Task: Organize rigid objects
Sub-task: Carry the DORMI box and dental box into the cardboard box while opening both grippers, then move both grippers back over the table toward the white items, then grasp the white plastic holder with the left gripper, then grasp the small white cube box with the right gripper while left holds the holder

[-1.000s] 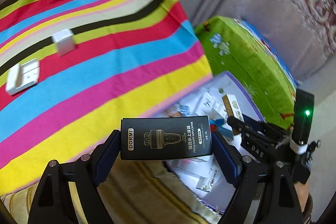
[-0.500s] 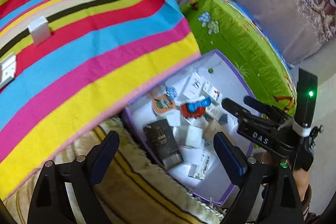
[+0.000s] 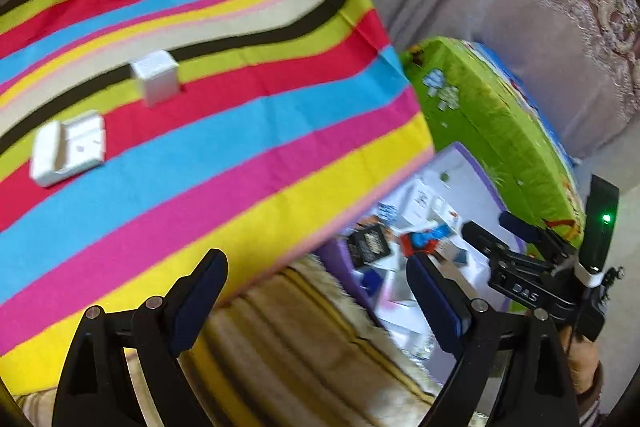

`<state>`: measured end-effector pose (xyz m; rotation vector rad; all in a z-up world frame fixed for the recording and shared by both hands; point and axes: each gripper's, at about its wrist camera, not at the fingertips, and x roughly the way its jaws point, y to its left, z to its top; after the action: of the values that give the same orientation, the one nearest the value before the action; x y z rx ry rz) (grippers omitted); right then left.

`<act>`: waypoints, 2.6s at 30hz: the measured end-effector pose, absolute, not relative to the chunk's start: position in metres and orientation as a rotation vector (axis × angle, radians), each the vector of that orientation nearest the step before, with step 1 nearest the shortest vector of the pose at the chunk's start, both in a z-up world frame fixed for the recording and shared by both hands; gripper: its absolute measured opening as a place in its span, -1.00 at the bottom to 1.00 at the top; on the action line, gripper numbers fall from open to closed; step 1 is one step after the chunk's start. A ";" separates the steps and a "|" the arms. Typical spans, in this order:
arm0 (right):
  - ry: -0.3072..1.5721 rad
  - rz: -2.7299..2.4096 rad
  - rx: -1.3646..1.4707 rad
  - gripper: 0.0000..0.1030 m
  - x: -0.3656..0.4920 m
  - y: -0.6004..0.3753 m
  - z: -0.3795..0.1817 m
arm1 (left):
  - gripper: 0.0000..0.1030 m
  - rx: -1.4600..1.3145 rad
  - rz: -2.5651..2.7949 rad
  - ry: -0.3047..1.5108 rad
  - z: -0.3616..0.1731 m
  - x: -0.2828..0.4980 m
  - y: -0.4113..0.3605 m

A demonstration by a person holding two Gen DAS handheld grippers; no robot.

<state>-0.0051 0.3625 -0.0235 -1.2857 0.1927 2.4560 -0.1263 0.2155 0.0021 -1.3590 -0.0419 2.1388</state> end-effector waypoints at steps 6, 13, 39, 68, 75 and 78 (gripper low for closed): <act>0.166 2.485 -1.278 0.61 -0.014 0.350 -0.018 | 0.78 -1.361 2.213 -0.030 0.003 -0.140 0.194; 0.127 2.496 -1.269 0.61 -0.024 0.337 -0.010 | 0.78 -1.371 2.286 -0.073 0.008 -0.161 0.165; -0.040 2.655 -1.330 0.61 -0.119 0.259 -0.007 | 0.11 -1.587 2.526 -0.190 -0.042 -0.288 0.054; -0.080 2.805 -1.493 0.61 -0.271 0.177 -0.049 | -0.26 -1.606 2.470 -0.258 -0.045 -0.215 0.005; -0.109 2.802 -1.519 0.61 -0.292 0.170 -0.061 | -0.26 -1.627 2.491 -0.341 -0.046 -0.194 -0.024; -0.092 2.805 -1.538 0.61 -0.298 0.172 -0.066 | -0.26 -1.631 2.493 -0.346 -0.045 -0.188 -0.029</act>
<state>-0.2980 0.1716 -0.0663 -1.5376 -0.0920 2.8049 -0.1876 -0.0286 -0.0448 -1.6306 -0.3464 2.4928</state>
